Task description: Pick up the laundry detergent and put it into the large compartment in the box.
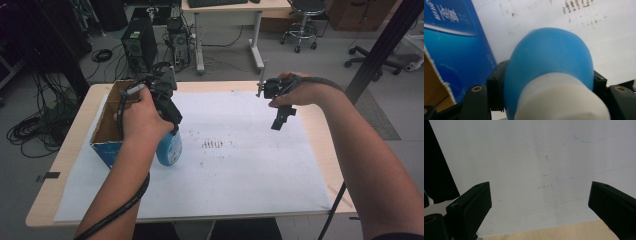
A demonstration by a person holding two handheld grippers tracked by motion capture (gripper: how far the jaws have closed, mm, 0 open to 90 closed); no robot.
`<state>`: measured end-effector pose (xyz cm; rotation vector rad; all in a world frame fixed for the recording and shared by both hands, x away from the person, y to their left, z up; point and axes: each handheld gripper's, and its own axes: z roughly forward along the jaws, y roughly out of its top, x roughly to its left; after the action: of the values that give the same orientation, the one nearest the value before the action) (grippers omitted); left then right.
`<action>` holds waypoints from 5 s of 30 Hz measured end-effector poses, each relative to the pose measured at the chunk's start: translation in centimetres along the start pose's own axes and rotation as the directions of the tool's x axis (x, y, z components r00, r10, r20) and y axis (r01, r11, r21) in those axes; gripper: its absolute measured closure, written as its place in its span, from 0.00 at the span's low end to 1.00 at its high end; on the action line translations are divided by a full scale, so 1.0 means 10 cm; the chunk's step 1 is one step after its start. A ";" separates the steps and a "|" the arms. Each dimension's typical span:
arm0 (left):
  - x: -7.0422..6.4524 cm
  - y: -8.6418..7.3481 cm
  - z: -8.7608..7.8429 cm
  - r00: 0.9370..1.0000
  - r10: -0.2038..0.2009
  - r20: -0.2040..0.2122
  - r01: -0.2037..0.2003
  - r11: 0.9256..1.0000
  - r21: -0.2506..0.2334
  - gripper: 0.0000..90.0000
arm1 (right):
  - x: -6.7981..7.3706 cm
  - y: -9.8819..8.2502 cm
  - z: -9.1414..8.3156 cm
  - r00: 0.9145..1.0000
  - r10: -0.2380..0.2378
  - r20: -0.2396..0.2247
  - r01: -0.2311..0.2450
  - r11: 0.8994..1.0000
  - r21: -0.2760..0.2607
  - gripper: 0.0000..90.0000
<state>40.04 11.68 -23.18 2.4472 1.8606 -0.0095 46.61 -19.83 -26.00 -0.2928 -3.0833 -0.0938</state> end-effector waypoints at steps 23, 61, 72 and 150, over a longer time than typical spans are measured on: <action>0.09 -0.02 -0.71 0.999 0.016 0.052 -0.018 0.999 0.036 0.40 | 0.01 0.02 0.02 1.000 -0.009 0.000 0.009 1.000 -0.004 0.05; 0.89 -0.10 -1.70 0.971 -0.234 0.048 0.235 0.971 -0.037 0.40 | 0.00 0.05 0.04 1.000 -0.005 -0.001 0.005 1.000 0.002 0.05; 1.21 -0.12 -1.73 0.941 -0.332 0.061 0.335 0.941 -0.044 0.40 | -0.01 0.05 0.07 1.000 -0.007 -0.002 0.007 1.000 0.002 0.06; 1.62 -0.02 -0.43 0.920 -0.391 0.033 0.391 0.920 0.002 0.40 | 0.05 0.14 0.11 1.000 -0.026 0.015 0.026 1.000 -0.005 0.06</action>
<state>44.06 27.56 -19.65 2.0127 2.2949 -0.0645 46.32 -18.26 -27.04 -0.2553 -3.1023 -0.1004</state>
